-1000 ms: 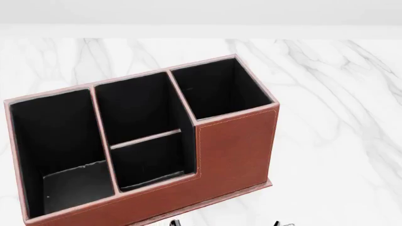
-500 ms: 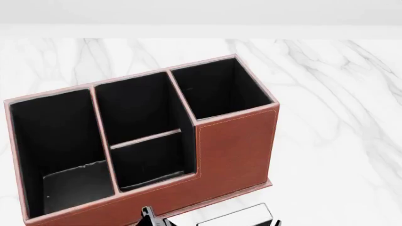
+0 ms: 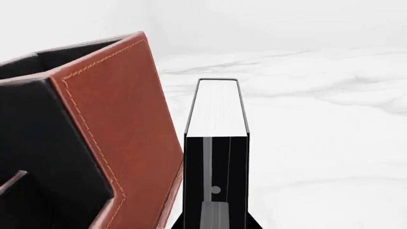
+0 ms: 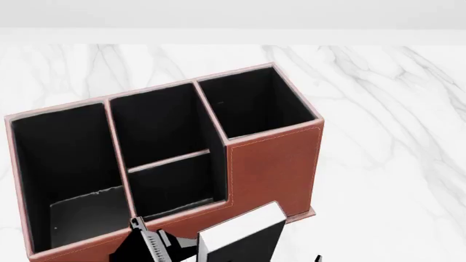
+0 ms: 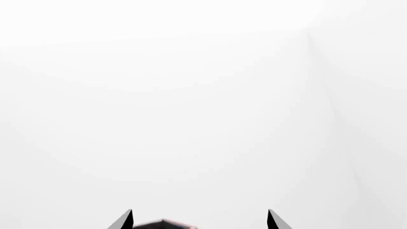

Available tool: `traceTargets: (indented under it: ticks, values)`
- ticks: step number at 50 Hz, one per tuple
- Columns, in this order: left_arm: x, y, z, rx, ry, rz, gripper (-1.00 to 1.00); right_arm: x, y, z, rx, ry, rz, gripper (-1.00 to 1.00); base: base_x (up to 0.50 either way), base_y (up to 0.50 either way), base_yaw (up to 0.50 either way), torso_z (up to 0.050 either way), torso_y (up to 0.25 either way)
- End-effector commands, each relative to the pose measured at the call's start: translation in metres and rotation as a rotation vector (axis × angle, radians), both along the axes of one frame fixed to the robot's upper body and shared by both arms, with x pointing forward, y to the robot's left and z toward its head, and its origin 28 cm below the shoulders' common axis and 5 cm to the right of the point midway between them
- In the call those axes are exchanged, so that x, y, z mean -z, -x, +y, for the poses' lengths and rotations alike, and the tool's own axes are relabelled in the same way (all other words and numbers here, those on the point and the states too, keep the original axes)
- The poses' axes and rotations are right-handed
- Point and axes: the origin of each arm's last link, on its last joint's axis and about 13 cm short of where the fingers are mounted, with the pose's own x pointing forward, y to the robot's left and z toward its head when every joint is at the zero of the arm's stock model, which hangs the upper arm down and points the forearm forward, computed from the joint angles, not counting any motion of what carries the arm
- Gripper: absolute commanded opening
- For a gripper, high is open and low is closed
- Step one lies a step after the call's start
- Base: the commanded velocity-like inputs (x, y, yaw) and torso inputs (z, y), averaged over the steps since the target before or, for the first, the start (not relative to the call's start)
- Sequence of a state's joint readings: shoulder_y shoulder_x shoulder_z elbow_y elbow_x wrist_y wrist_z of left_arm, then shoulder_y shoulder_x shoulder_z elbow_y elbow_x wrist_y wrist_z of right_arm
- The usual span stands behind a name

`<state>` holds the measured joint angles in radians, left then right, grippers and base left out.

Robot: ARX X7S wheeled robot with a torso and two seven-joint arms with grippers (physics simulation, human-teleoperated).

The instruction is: Pick up the book and place it in the back compartment of the caddy.

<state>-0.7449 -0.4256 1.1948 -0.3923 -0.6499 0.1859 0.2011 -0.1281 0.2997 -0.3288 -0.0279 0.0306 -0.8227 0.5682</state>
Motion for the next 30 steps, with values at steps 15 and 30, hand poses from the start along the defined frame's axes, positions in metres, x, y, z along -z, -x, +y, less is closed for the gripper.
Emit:
traceTargets:
  ticks: [15,30]
  values:
    - [-0.047,0.006,0.022,-0.013,0.084,-0.012,-1.0,0.002,-0.001,0.001,-0.002,0.008,0.006,1.0,0.0,0.0,0.0,0.0,0.001]
    - [-0.051,0.006,0.033,0.01,0.097,0.05,-1.0,0.003,-0.001,0.002,-0.006,0.012,0.01,1.0,0.0,0.0,0.0,0.0,0.001]
